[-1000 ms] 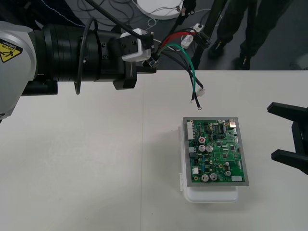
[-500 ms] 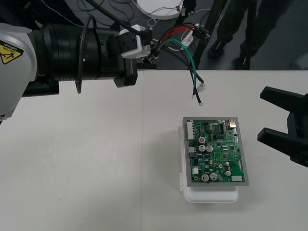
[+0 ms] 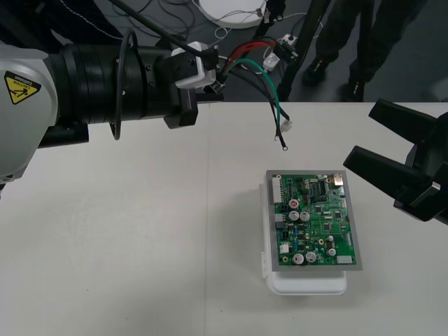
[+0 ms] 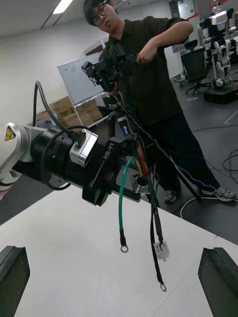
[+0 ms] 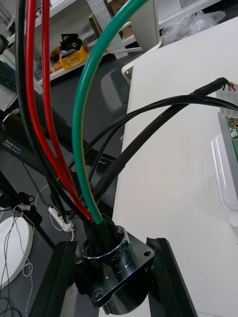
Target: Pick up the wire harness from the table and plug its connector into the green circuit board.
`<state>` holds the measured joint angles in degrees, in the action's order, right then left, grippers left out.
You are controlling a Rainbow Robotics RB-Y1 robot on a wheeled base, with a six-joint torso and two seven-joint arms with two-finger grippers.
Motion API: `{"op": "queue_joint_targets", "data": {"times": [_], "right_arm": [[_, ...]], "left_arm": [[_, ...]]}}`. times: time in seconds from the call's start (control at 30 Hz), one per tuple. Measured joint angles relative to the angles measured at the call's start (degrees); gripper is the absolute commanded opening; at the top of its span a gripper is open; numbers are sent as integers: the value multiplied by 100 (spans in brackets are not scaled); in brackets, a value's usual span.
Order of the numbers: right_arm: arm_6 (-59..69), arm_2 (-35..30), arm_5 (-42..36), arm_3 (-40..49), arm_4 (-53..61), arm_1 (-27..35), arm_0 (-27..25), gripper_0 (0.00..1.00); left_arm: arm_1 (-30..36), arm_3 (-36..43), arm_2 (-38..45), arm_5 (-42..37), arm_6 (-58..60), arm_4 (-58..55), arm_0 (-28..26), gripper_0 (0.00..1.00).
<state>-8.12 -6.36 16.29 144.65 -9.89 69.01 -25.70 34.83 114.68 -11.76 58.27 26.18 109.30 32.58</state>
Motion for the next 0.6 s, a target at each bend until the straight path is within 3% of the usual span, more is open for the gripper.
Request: {"op": "queue_joint_targets", "data": {"times": [0.33, 0.6], "right_arm": [[130, -19, -1169, 371, 78, -61, 74, 100], [133, -19, -1499, 371, 148, -58, 278, 100]], "left_arm": [[-258, -17, 0, -9, 0, 253, -22, 0], [-481, -83, 0, -13, 0, 437, -22, 0]]}}
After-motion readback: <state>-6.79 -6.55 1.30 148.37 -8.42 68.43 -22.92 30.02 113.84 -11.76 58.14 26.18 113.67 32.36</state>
